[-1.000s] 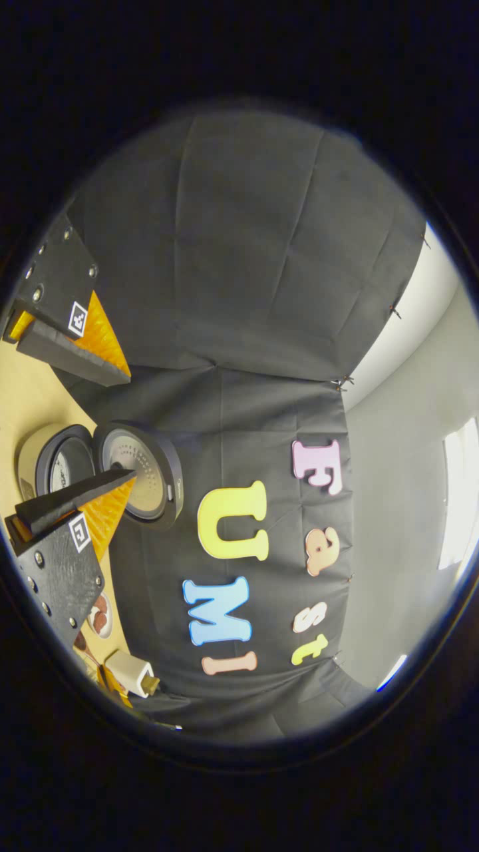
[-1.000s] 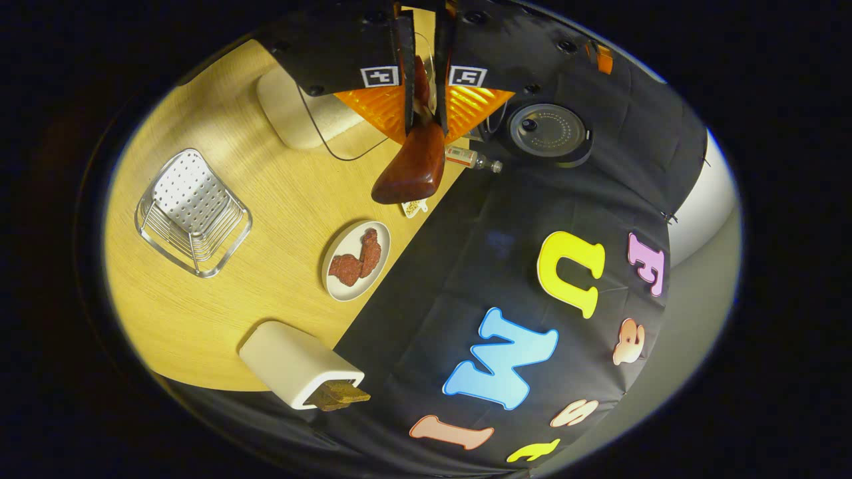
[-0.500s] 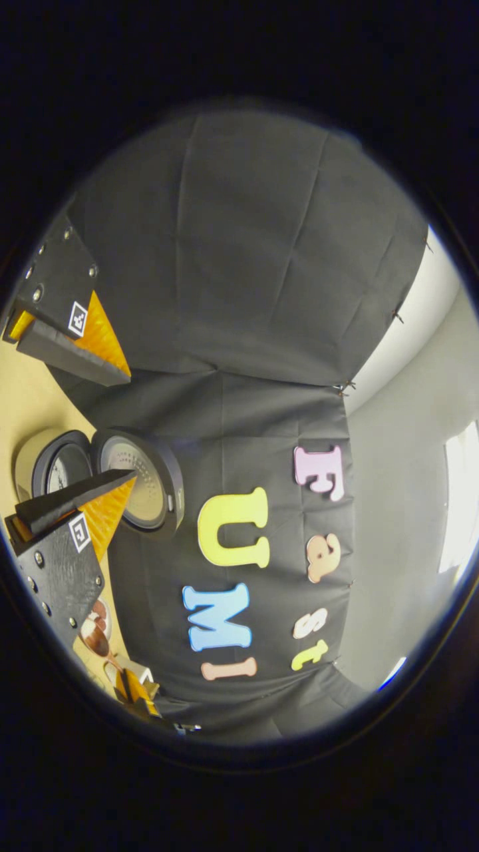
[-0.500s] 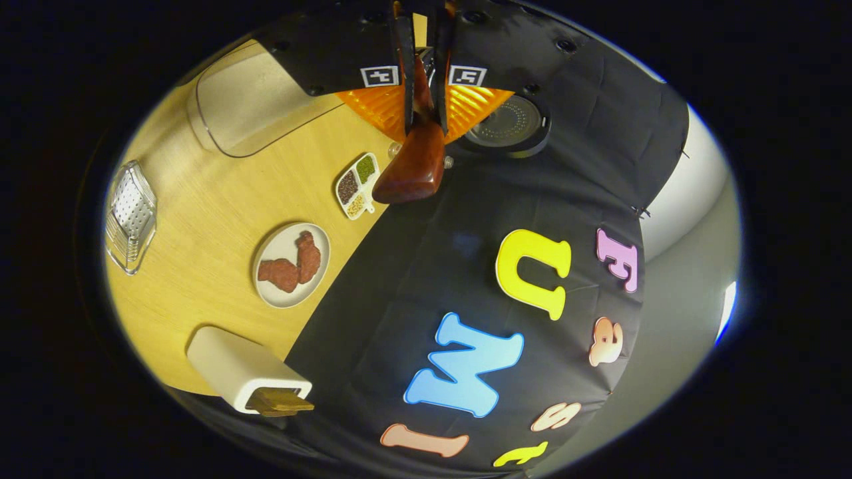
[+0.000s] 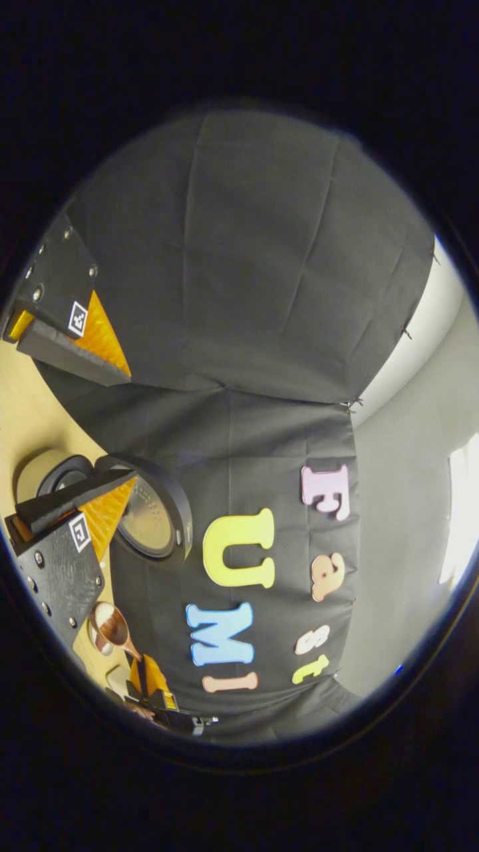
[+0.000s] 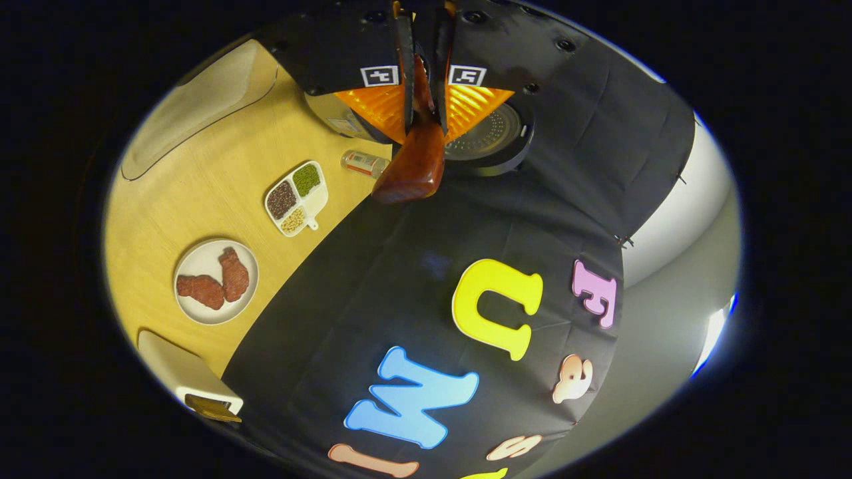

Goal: Close the left gripper, press the button to open the rice cooker; take a wooden spoon from the chopstick holder with the right hand, scoop a spoonful of rice and pour it into the rice cooker, then put the wooden spoon back into the chopstick holder.

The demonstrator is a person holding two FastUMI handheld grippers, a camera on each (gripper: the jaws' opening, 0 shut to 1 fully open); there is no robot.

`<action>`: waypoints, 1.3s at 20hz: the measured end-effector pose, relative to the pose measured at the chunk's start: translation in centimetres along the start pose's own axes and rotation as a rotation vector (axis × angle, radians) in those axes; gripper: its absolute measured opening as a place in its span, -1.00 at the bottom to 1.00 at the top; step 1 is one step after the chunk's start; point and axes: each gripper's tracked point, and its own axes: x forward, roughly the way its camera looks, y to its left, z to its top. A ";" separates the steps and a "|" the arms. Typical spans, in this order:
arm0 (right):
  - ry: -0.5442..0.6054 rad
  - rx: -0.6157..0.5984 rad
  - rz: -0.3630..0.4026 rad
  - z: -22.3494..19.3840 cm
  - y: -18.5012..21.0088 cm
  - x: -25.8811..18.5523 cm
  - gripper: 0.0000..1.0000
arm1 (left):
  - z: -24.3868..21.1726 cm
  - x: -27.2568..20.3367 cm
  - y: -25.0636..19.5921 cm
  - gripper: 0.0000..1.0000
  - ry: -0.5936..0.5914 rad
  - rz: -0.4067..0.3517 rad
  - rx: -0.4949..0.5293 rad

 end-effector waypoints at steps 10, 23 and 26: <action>0.086 -0.206 -0.013 -6.8 1.4 8.0 -0.75 | -1.0 -1.5 6.0 0.58 0.023 0.102 -0.005; 0.146 -0.637 -0.066 -12.6 -1.0 12.1 -0.74 | -2.1 -2.8 6.6 0.61 0.050 0.131 -0.005; 0.140 -0.806 -0.054 -13.3 0.2 11.8 -0.73 | -2.2 -2.7 6.5 0.61 0.056 0.128 -0.008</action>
